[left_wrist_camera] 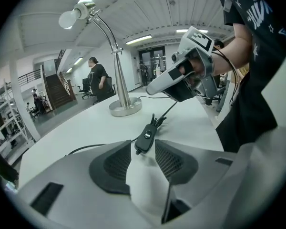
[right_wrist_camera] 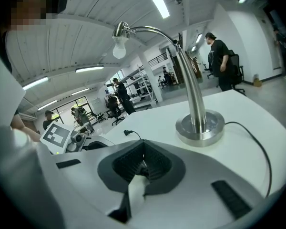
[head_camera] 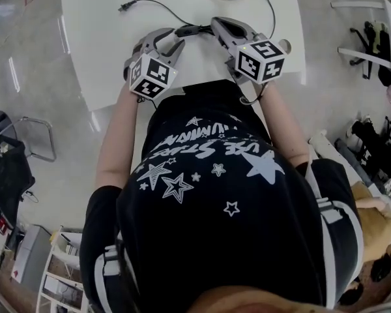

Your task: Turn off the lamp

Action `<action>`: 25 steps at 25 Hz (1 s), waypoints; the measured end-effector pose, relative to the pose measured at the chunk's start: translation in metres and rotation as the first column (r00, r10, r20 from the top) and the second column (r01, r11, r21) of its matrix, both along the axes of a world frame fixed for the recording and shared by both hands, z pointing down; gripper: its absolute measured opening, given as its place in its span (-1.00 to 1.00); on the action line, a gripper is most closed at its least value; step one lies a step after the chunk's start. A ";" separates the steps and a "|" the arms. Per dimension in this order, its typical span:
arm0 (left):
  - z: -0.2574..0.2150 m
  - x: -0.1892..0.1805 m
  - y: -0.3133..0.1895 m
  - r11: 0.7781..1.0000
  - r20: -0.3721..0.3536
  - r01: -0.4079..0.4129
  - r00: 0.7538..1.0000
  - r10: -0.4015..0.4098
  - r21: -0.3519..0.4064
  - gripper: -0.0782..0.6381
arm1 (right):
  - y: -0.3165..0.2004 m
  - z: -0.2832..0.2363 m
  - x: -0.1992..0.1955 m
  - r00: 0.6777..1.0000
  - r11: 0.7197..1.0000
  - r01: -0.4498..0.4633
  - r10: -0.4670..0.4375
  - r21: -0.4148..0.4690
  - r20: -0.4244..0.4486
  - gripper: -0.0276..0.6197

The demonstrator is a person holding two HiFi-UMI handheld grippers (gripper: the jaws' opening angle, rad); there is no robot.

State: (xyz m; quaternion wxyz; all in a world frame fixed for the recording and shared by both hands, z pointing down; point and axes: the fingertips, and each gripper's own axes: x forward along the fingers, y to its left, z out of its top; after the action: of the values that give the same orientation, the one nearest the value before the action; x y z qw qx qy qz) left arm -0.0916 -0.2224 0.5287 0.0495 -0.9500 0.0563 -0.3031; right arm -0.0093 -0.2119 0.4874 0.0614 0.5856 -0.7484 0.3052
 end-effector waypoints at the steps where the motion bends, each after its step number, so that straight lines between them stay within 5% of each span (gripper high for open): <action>1: 0.003 0.001 0.001 1.000 0.015 -0.018 1.000 0.018 0.011 -0.37 | -0.002 0.002 0.001 1.000 1.000 0.000 0.000 -0.004 0.001 -0.90; 10: 0.019 0.008 -0.003 0.997 0.094 -0.060 0.994 0.055 0.050 -0.37 | -0.008 0.015 -0.004 0.998 0.998 0.056 -0.055 -0.042 0.016 -0.90; 25: 0.019 0.015 -0.003 0.998 0.125 -0.065 0.990 0.066 -0.009 -0.40 | 0.000 0.034 -0.050 0.971 0.964 0.238 -0.232 -0.122 0.060 -0.90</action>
State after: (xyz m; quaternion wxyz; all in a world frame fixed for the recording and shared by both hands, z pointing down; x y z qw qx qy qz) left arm -0.0768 -0.2256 0.5476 0.0607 -0.9305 0.0211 -0.3606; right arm -0.0594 -0.2120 0.5211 0.1177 0.4804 -0.7926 0.3565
